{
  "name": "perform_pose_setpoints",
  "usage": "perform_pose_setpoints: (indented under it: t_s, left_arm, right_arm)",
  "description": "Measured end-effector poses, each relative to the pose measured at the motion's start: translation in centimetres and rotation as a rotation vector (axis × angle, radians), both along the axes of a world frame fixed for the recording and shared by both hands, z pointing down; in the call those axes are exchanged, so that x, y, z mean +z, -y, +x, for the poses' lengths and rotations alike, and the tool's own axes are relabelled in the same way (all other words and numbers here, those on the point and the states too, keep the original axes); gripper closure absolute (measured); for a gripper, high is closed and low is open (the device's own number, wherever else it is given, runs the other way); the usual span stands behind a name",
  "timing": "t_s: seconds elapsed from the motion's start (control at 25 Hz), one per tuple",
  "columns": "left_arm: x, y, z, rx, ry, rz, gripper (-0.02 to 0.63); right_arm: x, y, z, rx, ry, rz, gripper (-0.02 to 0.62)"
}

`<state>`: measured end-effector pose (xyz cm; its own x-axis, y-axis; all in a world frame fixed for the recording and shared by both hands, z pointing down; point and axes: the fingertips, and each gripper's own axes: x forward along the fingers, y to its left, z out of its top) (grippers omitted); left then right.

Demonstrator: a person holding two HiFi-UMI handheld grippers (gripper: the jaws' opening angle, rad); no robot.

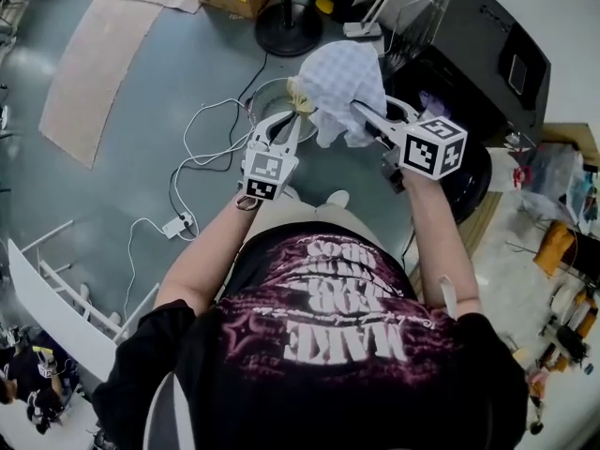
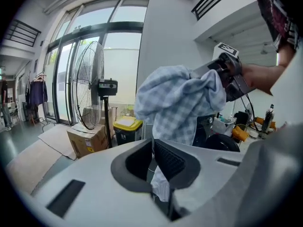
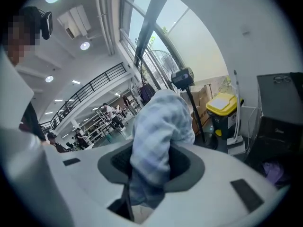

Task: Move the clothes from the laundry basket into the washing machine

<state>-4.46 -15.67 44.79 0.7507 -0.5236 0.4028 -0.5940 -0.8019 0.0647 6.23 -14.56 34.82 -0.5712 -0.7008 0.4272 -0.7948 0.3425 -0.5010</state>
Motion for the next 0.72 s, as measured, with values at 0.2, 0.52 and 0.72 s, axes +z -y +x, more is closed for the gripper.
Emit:
perform_pose_setpoints:
  t_s: [0.2, 0.52, 0.72]
  left_arm:
    - [0.3, -0.7, 4.1, 0.051, -0.030, -0.011, 0.600]
    - [0.6, -3.0, 11.6, 0.145, -0.038, -0.032, 0.455]
    - [3.8, -4.5, 17.1, 0.180, 0.024, -0.091, 0.365]
  right_arm:
    - [-4.1, 0.2, 2.7, 0.019, 0.032, 0.041, 0.437]
    - [-11.0, -0.9, 6.9, 0.028, 0.100, 0.117, 0.437]
    - [-15.0, -2.0, 9.7, 0.045, 0.113, 0.178, 0.437]
